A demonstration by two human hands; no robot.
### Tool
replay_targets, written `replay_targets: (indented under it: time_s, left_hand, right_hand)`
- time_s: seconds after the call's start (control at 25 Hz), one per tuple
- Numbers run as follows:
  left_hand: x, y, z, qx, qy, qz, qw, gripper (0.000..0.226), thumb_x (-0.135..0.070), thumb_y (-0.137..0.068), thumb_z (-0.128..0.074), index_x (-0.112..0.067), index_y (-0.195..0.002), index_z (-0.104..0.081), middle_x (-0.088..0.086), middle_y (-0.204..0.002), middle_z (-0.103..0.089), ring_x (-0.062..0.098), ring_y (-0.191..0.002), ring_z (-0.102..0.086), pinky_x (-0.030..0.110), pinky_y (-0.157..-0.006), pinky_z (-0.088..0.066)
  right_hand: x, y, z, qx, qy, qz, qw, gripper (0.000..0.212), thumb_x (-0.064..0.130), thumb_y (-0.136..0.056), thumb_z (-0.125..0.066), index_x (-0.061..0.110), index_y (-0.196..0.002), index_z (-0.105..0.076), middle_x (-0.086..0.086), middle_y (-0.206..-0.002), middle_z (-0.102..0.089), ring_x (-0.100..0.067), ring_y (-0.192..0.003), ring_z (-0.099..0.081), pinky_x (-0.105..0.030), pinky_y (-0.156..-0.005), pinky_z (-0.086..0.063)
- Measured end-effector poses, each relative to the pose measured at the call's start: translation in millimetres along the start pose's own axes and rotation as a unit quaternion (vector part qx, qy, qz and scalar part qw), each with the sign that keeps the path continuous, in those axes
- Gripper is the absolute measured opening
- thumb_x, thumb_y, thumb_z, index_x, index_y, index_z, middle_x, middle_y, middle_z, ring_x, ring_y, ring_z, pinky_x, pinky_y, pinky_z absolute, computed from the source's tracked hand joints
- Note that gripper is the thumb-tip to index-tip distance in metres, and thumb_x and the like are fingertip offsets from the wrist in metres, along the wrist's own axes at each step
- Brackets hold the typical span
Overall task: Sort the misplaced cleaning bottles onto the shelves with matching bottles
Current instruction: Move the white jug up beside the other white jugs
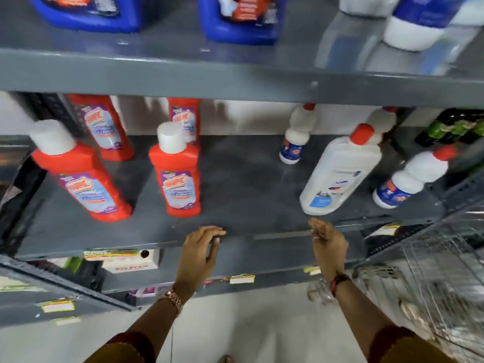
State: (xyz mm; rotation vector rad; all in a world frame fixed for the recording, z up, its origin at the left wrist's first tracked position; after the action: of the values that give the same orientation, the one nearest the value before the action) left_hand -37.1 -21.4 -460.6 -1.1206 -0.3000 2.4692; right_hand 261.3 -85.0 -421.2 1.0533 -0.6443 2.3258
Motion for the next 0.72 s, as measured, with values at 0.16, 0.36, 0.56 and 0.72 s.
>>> replay_targets:
  time_s: [0.16, 0.36, 0.56, 0.72]
  left_hand:
    - [-52.4, -37.6, -61.7, 0.024, 0.030, 0.014, 0.999, 0.021, -0.023, -0.090, -0.049, -0.027, -0.105, -0.062, -0.013, -0.110, -0.063, 0.007, -0.100, -0.058, 0.023, -0.089, -0.038]
    - [-121.2, -86.0, -124.7, 0.064, 0.217, 0.063, 0.972, 0.026, -0.024, -0.091, -0.052, -0.025, -0.116, -0.057, -0.010, -0.117, -0.062, 0.006, -0.105, -0.060, 0.022, -0.091, -0.047]
    - [-168.2, -139.0, -148.6, 0.129, 0.341, 0.094, 0.926, 0.042, -0.012, -0.088, -0.056, -0.008, -0.129, -0.044, 0.002, -0.126, -0.058, 0.005, -0.111, -0.058, 0.017, -0.092, -0.048]
    - [-174.7, -134.6, -147.8, 0.111, 0.315, 0.122, 0.935, 0.036, -0.004, -0.088, -0.055, -0.008, -0.123, -0.048, 0.004, -0.113, -0.064, 0.007, -0.099, -0.062, 0.023, -0.086, -0.051]
  right_hand:
    - [-24.9, -36.0, 34.4, -0.025, -0.108, -0.089, 0.990, 0.031, -0.008, -0.080, -0.055, 0.006, -0.105, -0.064, -0.012, -0.100, -0.070, -0.019, -0.089, -0.064, -0.034, -0.089, -0.051]
    - [-34.1, -88.0, 59.9, -0.008, -0.188, -0.104, 0.977, 0.033, 0.003, -0.085, -0.060, 0.006, -0.118, -0.055, -0.005, -0.111, -0.063, -0.014, -0.101, -0.060, -0.004, -0.078, -0.046]
    - [-25.9, -131.5, 63.3, 0.100, -0.134, -0.011, 0.986, 0.022, 0.013, -0.087, -0.059, 0.006, -0.108, -0.058, -0.005, -0.095, -0.066, -0.016, -0.086, -0.061, -0.005, -0.066, -0.043]
    - [-27.8, -138.4, 66.6, 0.148, -0.109, 0.014, 0.983, 0.012, 0.014, -0.086, -0.060, 0.002, -0.089, -0.058, -0.014, -0.087, -0.066, -0.018, -0.077, -0.057, -0.004, -0.058, -0.041]
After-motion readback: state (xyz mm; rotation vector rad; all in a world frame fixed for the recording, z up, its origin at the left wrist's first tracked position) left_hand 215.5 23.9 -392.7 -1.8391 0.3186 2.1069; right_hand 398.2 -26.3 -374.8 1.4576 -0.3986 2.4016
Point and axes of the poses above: each hand's wrist, its own y-axis away from the middle knuckle, its own z-axis out of the back of the hand, x = y × z, the point moved 4 cm from there along -y, towards the middle knuckle
